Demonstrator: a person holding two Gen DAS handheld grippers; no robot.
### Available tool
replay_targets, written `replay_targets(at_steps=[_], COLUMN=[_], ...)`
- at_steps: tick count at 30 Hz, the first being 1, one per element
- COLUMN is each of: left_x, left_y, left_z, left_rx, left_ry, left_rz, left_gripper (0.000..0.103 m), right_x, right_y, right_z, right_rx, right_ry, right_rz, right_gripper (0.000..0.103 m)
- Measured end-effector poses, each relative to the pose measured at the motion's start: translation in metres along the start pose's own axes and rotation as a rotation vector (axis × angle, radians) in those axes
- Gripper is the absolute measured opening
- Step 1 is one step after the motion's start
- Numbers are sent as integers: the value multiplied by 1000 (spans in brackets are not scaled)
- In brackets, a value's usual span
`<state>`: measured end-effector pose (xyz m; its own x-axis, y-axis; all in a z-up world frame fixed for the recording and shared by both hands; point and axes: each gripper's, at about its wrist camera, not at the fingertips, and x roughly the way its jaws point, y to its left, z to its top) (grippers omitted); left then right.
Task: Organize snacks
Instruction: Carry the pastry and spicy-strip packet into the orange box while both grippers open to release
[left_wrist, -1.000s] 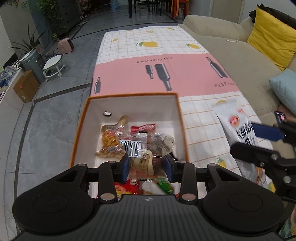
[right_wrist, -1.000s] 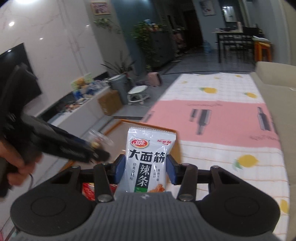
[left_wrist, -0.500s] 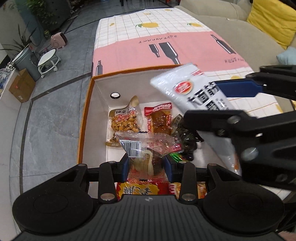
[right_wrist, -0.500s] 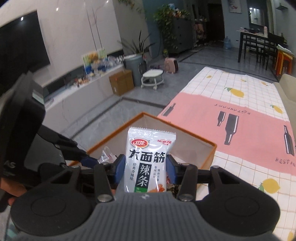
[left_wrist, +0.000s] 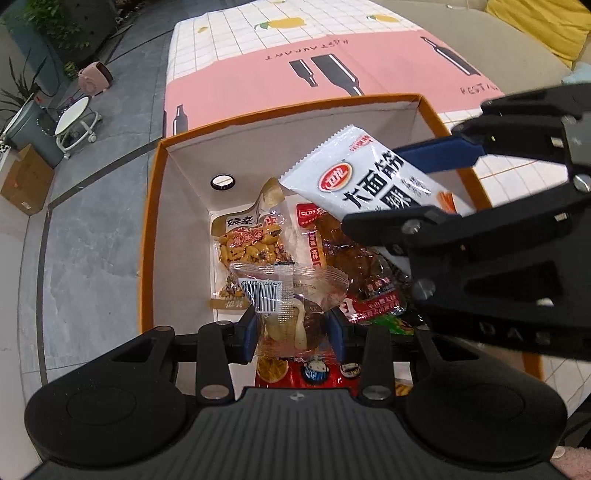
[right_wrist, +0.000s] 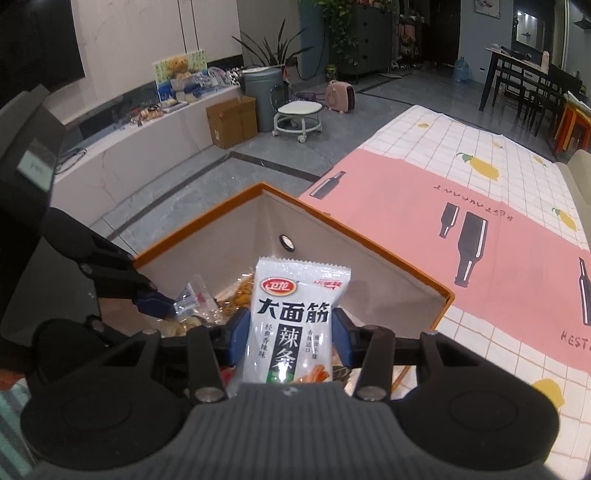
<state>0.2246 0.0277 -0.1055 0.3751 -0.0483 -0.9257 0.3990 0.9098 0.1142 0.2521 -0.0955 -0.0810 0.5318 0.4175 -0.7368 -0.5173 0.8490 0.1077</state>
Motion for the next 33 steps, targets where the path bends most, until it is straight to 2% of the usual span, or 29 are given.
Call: replay_targets(at_steps=[12, 18, 21, 24, 28, 33], left_x=[23, 23, 19, 15, 4, -19], left_y=[-1, -2, -3, -5, -9, -8], left_z=[8, 9, 10, 12, 10, 4], left_rx=[5, 10, 17, 24, 49, 59], left_ry=[51, 62, 56, 48, 38, -5], left_rz=[14, 21, 23, 26, 31, 53], left_gripper=[44, 50, 59, 75, 77, 83], right_x=[37, 37, 36, 35, 26, 3], right_y=[-10, -8, -10, -14, -15, -13], right_z=[-5, -5, -4, -1, 3, 11], right_rx=[-16, -46, -31, -13, 11, 27], right_ry=[106, 113, 116, 121, 111, 59], right_rz=[-40, -45, -42, -32, -19, -20], right_gripper=[46, 48, 49, 50, 67, 73])
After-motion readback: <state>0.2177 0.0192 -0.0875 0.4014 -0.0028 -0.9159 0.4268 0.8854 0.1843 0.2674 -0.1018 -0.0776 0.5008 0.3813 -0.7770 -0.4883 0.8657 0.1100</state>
